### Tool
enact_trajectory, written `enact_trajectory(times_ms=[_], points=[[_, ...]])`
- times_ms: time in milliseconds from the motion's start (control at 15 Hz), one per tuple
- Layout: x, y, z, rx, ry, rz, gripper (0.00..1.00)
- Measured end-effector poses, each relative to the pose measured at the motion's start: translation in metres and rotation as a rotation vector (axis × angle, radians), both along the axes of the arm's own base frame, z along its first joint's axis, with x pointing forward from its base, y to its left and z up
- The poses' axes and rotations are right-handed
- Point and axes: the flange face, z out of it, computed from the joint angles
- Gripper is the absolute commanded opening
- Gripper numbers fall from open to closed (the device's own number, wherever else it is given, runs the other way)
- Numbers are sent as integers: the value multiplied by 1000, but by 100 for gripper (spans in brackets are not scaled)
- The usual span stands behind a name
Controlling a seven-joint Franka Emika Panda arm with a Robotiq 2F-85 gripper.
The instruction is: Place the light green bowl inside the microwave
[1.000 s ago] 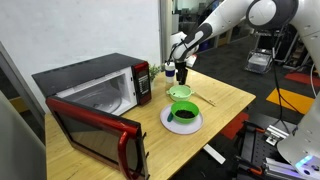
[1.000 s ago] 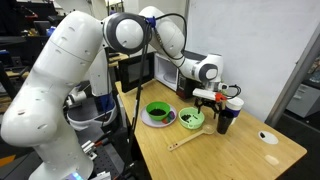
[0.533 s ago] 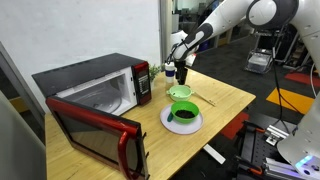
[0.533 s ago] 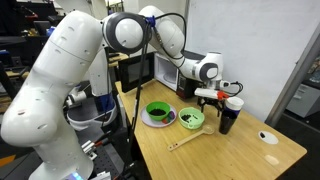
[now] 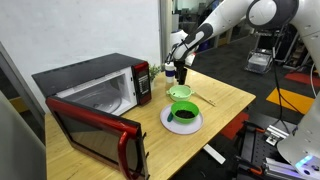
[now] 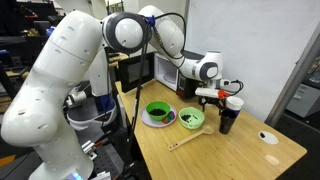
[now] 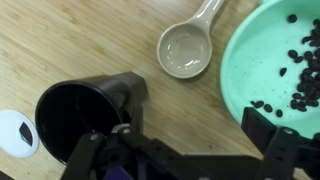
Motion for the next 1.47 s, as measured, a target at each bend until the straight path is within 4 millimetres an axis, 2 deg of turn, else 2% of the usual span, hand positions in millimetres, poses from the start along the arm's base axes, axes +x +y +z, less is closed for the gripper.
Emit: enact_trajectory(times_ms=[267,467,600,800,1200,1467], points=[[4,27,-1,-39,2,73,100],[4,56,-10,-70,15,130,100],[3,67,-16,-73,28,147,100],[0,66,-19,-68,36,144,100],[-6,40,-20,-27,63,168,100],[-10,31,-17,-10,131,221,100]])
